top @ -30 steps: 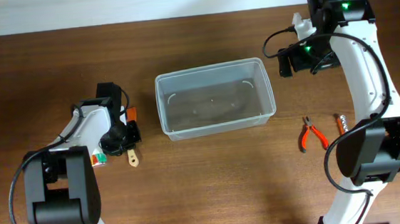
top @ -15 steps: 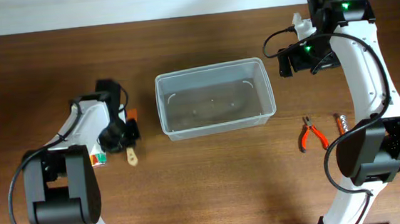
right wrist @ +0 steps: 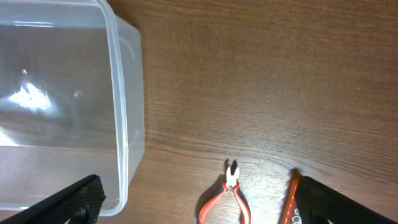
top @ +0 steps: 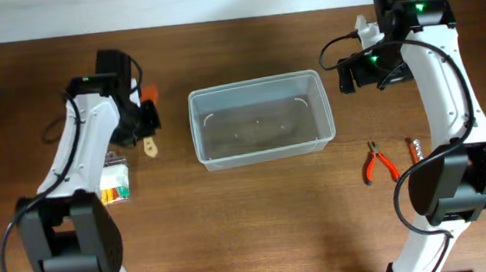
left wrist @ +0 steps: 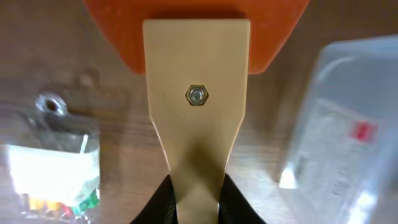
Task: Pack container
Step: 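Lift the scraper with the left gripper and lower it into the box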
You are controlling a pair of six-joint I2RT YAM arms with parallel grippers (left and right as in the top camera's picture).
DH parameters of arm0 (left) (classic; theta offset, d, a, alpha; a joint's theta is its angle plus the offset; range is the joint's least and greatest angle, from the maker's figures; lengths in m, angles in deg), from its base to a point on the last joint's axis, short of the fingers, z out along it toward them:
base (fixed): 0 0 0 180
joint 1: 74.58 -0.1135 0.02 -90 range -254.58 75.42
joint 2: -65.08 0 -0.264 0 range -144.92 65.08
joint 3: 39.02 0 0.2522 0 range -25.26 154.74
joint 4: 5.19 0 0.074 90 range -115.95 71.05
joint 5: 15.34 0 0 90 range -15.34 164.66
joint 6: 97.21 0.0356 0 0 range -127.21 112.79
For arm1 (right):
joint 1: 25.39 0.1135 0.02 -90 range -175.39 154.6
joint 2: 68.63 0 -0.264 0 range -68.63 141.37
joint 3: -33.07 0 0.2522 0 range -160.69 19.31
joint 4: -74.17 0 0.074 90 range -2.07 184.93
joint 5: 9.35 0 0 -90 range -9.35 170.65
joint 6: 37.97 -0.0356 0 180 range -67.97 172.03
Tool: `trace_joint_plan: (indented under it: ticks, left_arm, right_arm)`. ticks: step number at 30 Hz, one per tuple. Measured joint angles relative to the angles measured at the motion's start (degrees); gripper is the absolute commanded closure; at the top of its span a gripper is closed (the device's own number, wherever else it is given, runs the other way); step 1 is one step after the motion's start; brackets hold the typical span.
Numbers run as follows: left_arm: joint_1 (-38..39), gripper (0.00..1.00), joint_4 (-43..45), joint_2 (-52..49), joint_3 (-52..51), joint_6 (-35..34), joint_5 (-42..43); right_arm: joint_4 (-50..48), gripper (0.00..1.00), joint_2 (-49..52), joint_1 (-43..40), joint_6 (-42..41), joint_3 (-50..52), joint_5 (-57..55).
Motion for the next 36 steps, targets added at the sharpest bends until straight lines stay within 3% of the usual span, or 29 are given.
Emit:
trace_joint_plan:
  ticks: [7,20,29,36]
  left_arm:
    - [3.76,0.98,-0.92,5.46,7.50,1.38,-0.11]
    - [23.15,0.98,2.51,8.52,13.35,20.76,0.20]
    - [25.33,0.98,1.73,6.01,13.35,29.57,0.17]
    - [25.33,0.98,0.22,-1.75,13.33,35.56,0.22]
  right_arm:
    - [-0.20,0.01,0.00,0.00,-0.02,0.00,0.00]
    - [-0.55,0.01,0.00,0.00,-0.02,0.00,-0.02]
    - [-0.57,0.01,0.00,-0.28,-0.02,0.00,-1.14]
    - [-0.79,0.01,0.00,-2.82,-0.26,0.00,-1.11]
